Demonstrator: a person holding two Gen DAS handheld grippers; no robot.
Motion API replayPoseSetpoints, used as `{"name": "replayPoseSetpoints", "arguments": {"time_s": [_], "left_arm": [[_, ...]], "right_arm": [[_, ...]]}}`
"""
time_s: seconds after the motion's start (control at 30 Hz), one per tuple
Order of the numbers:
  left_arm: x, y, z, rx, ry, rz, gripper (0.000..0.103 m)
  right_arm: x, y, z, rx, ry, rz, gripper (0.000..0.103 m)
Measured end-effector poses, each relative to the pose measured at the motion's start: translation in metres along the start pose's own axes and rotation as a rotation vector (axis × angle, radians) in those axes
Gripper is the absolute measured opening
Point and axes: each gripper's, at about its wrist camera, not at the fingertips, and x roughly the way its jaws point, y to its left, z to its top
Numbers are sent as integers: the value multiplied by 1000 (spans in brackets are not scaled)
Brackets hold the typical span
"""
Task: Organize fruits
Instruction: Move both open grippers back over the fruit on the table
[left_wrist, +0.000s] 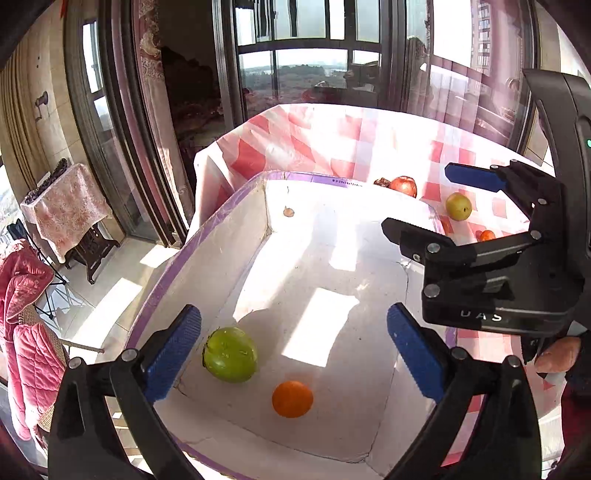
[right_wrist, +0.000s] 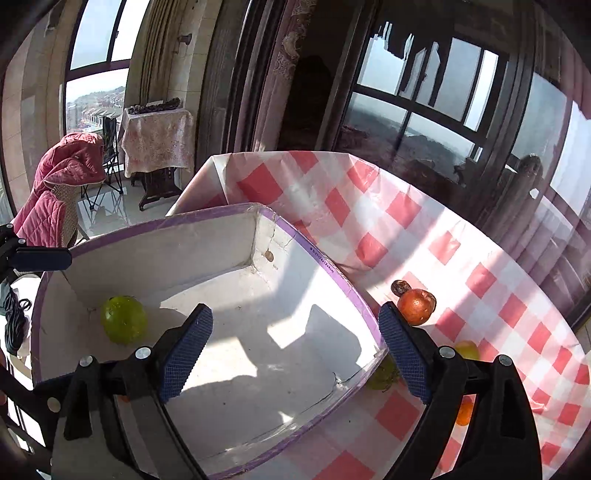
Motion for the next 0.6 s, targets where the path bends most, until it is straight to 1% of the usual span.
{"name": "replayPoseSetpoints", "arguments": {"time_s": [0.03, 0.07, 0.1, 0.13, 0.17, 0.2, 0.27, 0.33, 0.4, 0.47, 0.5, 0.57, 0.6], "left_arm": [[-12, -14, 6, 14, -60, -6, 101], [-26, -29, 9, 32, -107, -18, 101], [-34, -37, 14, 52, -148, -32, 101], [-33, -52, 22, 71, -182, -44, 101], [-32, -64, 29, 85, -209, -59, 101], [-29, -74, 29, 93, -231, -81, 101], [-24, -92, 27, 96, -251, -148, 101], [-16, -120, 26, 94, -243, -217, 101], [3, -144, 17, 81, -223, -281, 101], [29, -172, 0, 71, -181, -334, 101], [42, -184, -7, 65, -155, -359, 101], [70, -206, -27, 45, -97, -380, 101], [84, -216, -34, 38, -69, -378, 101]], "right_arm": [[-19, -16, -1, 65, -73, 6, 93], [-33, -27, -4, 133, -136, -9, 99], [-40, -38, -8, 199, -180, -34, 98], [-48, -53, -15, 251, -202, -55, 98], [-47, -64, -21, 308, -208, -74, 98], [-48, -78, -31, 363, -206, -85, 98], [-37, -113, -59, 463, -171, -89, 98], [-26, -144, -89, 552, -121, -104, 98], [-18, -174, -130, 655, -63, -141, 98], [-12, -202, -174, 775, -42, -179, 99], [-11, -214, -192, 815, -37, -188, 99], [-6, -232, -224, 849, 3, -224, 99], [-1, -237, -233, 850, 34, -221, 99]]}}
